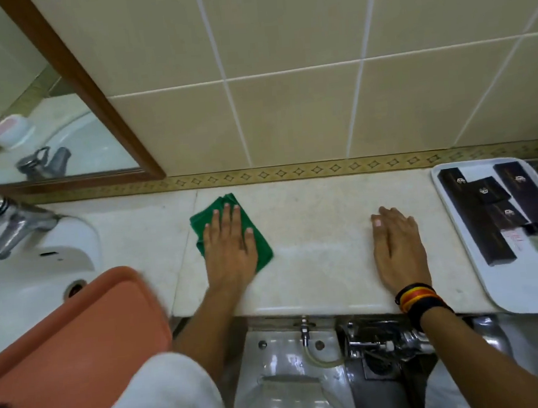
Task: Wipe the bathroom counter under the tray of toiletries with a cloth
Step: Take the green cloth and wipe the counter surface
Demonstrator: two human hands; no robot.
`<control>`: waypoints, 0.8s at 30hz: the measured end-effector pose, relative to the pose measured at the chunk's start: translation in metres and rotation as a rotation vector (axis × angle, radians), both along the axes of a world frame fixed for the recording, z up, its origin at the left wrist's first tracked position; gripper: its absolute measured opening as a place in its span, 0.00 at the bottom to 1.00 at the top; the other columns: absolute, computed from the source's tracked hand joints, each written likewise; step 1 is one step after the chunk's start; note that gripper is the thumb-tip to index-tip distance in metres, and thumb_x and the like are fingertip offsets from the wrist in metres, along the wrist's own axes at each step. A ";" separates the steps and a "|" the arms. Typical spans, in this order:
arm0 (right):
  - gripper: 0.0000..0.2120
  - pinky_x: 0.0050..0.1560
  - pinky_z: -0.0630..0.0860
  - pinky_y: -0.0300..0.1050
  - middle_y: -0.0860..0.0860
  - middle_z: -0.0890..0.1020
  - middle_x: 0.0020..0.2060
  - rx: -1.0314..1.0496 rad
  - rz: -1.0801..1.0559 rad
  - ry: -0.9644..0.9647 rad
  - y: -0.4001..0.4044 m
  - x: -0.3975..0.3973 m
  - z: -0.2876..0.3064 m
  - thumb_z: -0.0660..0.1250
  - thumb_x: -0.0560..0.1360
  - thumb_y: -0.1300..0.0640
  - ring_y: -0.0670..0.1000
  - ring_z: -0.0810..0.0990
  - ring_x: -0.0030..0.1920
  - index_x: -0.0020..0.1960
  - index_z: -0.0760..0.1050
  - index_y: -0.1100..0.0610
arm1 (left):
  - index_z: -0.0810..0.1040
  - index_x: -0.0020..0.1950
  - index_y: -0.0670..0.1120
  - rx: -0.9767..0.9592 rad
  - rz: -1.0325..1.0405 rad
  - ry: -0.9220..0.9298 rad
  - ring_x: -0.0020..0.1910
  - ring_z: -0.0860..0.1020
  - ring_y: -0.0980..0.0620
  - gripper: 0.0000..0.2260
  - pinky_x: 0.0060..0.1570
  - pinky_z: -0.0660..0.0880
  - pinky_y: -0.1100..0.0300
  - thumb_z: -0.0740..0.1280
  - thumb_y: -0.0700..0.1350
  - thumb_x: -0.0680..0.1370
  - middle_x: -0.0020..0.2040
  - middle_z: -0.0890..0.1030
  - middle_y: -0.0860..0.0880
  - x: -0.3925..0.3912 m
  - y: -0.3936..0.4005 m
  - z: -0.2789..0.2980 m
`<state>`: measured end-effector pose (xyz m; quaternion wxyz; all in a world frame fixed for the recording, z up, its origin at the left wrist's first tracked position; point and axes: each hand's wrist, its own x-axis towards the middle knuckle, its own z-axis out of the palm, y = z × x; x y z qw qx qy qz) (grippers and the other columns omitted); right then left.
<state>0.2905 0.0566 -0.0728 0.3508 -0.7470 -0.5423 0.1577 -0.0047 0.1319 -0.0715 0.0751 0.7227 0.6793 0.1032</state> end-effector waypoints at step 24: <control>0.04 0.50 0.75 0.28 0.47 0.80 0.54 0.193 -0.315 0.369 -0.120 0.003 0.046 0.69 0.78 0.52 0.42 0.79 0.53 0.52 0.79 0.50 | 0.60 0.82 0.38 0.033 0.048 0.179 0.80 0.62 0.35 0.29 0.78 0.59 0.36 0.50 0.53 0.84 0.80 0.65 0.36 -0.056 -0.004 0.009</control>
